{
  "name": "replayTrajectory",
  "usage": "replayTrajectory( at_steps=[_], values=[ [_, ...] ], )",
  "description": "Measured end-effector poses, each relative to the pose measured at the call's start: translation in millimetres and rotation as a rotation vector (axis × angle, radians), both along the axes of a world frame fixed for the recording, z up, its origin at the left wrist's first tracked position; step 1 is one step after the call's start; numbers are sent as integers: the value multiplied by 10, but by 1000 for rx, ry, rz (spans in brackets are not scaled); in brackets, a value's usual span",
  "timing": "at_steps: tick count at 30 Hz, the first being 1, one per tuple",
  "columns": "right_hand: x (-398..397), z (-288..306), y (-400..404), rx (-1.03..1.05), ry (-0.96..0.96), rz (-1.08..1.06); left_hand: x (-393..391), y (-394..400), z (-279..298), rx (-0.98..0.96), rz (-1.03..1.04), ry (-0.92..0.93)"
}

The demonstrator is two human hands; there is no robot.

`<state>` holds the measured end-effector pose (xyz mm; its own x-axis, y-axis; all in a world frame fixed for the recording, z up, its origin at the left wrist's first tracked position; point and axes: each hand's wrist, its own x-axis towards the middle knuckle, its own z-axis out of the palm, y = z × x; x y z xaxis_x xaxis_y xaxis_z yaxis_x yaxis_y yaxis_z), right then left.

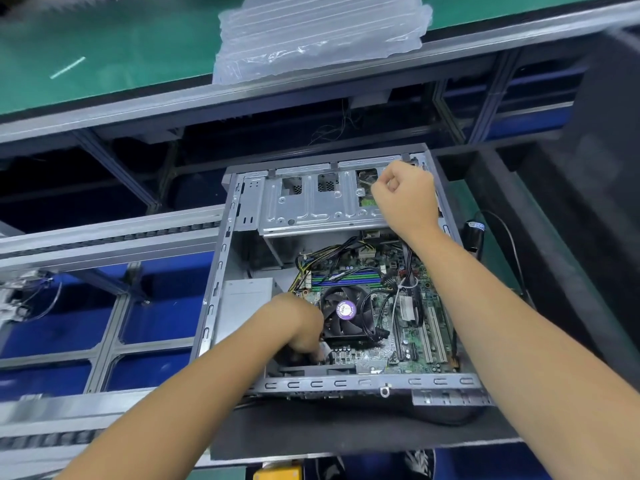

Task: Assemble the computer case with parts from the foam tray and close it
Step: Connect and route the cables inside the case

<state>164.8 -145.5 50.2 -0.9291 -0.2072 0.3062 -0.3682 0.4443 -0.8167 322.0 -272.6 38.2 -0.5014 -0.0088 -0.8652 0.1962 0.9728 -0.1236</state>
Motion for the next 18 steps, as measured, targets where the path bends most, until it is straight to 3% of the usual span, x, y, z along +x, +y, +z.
replayTrajectory(
  at_steps=[5,12,18],
  values=[
    [4,-19,9,21,-19,6,-76,-23,-30,67,52,-104],
    [34,-36,20,66,-7,28,-72,2,15,52,123,-86],
    [57,-28,37,97,-15,30,-17,-51,134,246,134,40]
  ],
)
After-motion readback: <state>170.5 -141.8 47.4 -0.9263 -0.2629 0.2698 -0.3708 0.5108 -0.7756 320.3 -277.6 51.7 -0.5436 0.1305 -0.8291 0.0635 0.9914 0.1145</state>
